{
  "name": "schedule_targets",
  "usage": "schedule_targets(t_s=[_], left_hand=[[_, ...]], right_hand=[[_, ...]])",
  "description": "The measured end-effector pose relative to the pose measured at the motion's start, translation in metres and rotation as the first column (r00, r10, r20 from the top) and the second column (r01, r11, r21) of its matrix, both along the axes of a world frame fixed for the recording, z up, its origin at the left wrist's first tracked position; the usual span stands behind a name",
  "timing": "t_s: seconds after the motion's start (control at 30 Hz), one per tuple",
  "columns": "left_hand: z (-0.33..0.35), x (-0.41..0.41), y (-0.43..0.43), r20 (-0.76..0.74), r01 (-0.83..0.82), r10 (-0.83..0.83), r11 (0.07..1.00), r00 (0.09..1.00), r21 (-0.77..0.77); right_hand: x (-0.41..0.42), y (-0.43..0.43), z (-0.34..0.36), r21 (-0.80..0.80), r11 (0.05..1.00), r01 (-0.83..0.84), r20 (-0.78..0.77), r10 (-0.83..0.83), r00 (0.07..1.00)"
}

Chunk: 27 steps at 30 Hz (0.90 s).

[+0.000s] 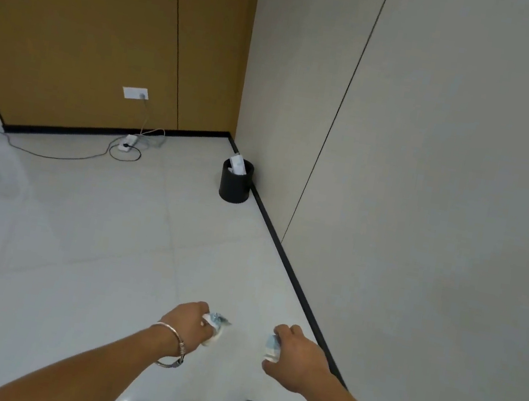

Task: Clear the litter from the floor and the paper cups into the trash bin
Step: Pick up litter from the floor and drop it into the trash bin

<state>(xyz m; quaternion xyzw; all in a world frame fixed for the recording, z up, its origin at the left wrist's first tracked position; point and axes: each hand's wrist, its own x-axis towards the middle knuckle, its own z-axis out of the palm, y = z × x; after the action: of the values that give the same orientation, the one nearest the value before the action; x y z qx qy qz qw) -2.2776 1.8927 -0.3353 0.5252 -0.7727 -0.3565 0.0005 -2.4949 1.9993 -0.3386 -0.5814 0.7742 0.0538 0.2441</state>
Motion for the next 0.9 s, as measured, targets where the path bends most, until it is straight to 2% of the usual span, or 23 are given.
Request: schedule_targets(t_s=[0.2,0.33,0.47,0.57,0.73,0.9], left_hand=[[0.016,-0.062,-0.136,0.020,-0.119,0.119,0.993,0.993,-0.012],[0.033,-0.092,-0.227,-0.032,-0.207,0.206,0.977,0.978,-0.048],[0.017,-0.119,-0.305,0.003,-0.250,0.250,0.968,0.968,-0.021],[0.002,-0.140,-0.383,0.013,-0.232,0.232,0.973,0.973,-0.013],[-0.004,-0.183,-0.510,-0.068,-0.182,0.182,0.983,0.981,0.007],[0.007,-0.214,-0.629,-0.085,-0.125,0.123,0.992,0.989,-0.021]], right_hand=[[-0.078,-0.159,0.007,-0.027,0.997,-0.075,0.005,0.075,0.997],[-0.116,-0.261,0.025,-0.072,0.988,-0.133,-0.001,0.133,0.991],[-0.142,-0.351,0.018,-0.048,0.987,-0.150,0.005,0.151,0.989],[-0.160,-0.427,0.012,-0.037,0.987,-0.157,0.005,0.158,0.987],[-0.191,-0.541,0.011,0.004,0.993,-0.122,-0.038,0.122,0.992],[-0.219,-0.650,0.014,-0.027,0.997,-0.076,-0.029,0.075,0.997]])
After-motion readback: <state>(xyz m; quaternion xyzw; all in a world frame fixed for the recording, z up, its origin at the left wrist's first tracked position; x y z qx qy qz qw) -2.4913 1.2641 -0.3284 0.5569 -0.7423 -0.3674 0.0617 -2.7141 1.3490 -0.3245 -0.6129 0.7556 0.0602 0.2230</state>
